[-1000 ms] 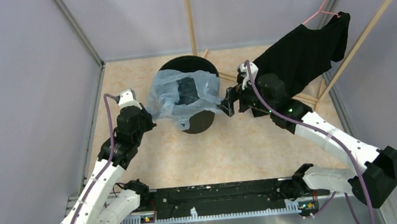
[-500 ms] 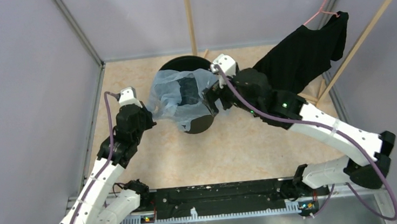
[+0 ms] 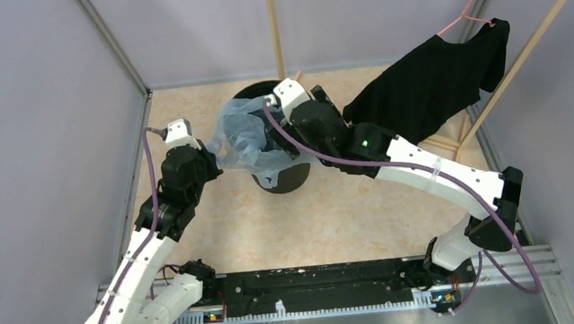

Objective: Put the trash bags into the trash bin

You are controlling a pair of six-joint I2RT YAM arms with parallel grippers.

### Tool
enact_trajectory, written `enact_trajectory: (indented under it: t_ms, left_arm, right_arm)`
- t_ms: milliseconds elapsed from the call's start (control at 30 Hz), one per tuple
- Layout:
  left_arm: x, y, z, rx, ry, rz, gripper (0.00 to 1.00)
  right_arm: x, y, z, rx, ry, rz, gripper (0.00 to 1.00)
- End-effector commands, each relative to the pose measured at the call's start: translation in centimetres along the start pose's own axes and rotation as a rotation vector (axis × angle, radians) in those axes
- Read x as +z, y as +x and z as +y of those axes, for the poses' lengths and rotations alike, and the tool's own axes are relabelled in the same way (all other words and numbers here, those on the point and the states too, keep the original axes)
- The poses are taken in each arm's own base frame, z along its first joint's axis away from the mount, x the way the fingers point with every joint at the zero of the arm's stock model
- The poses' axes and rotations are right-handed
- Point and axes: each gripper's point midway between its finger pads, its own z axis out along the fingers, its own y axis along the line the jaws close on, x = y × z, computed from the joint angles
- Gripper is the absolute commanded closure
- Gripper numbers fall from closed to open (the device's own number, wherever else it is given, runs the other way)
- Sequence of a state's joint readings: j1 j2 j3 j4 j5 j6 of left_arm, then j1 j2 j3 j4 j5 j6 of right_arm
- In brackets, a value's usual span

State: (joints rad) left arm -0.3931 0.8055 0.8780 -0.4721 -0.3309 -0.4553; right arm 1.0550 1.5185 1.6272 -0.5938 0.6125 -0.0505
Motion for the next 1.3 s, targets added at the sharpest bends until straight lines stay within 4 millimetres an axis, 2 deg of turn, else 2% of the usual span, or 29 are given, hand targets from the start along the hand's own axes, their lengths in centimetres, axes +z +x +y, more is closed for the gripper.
enact_trajectory:
  t_ms: [0,100,200,233,333,467,533,567,600,733,867,1033,1267]
  left_arm:
    - [-0.3,-2.4,0.1,-0.006,-0.02,-0.072,1.0]
    - [-0.2,-2.4,0.0,-0.011,-0.023,-0.073,1.0]
    - [-0.1,-2.4,-0.1,-0.019,-0.02,-0.069,1.0]
    - [-0.1,-2.4,-0.1,-0.02,-0.018,-0.07,1.0]
    - [-0.1,-2.5,-0.2,-0.023,-0.019,-0.071,1.0]
    - [-0.1,-3.0,-0.1,-0.017,-0.031,-0.077,1.0]
    - [-0.1,-3.3,-0.2,-0.014,-0.037,-0.075,1.0]
    - [0.0,-3.5,-0.2,-0.012,-0.038,-0.075,1.0]
    - [-0.1,-3.8,-0.3,-0.011,-0.037,-0.079,1.0]
    - [0.2,-4.7,-0.5,0.014,-0.047,-0.085,1.0]
    - [1.5,-5.2,-0.4,0.048,-0.119,-0.038,1.0]
    - [3.5,-6.5,-0.3,0.1,-0.198,-0.031,1.0]
    - [6.0,-8.3,0.0,0.155,-0.28,-0.045,1.0]
  right_arm:
    - [-2.8,-0.8,-0.4,0.005,0.007,-0.064,0.01]
    - [-2.7,0.5,0.1,0.037,0.003,-0.061,0.02]
    - [-2.6,1.0,-0.9,0.067,0.072,-0.076,0.12]
    - [-2.6,0.8,-1.3,0.075,0.093,-0.088,0.19]
    - [-3.3,-1.0,-2.2,0.1,0.108,-0.166,0.51]
    - [-3.9,-3.8,-3.0,0.126,0.115,-0.245,0.68]
    - [-3.2,-4.3,-3.4,0.135,0.117,-0.248,0.81]
    - [-2.8,-4.5,-3.6,0.142,0.114,-0.243,0.97]
    - [-2.3,-4.5,-4.1,0.153,0.116,-0.238,1.0]
    - [-0.5,-5.4,-5.5,0.2,0.089,-0.254,1.0]
    - [1.9,-6.2,-6.4,0.282,0.016,-0.267,1.0]
    - [5.4,-5.2,-9.0,0.356,0.003,-0.256,1.0]
    - [9.1,-3.3,-10.5,0.383,-0.017,-0.229,1.0]
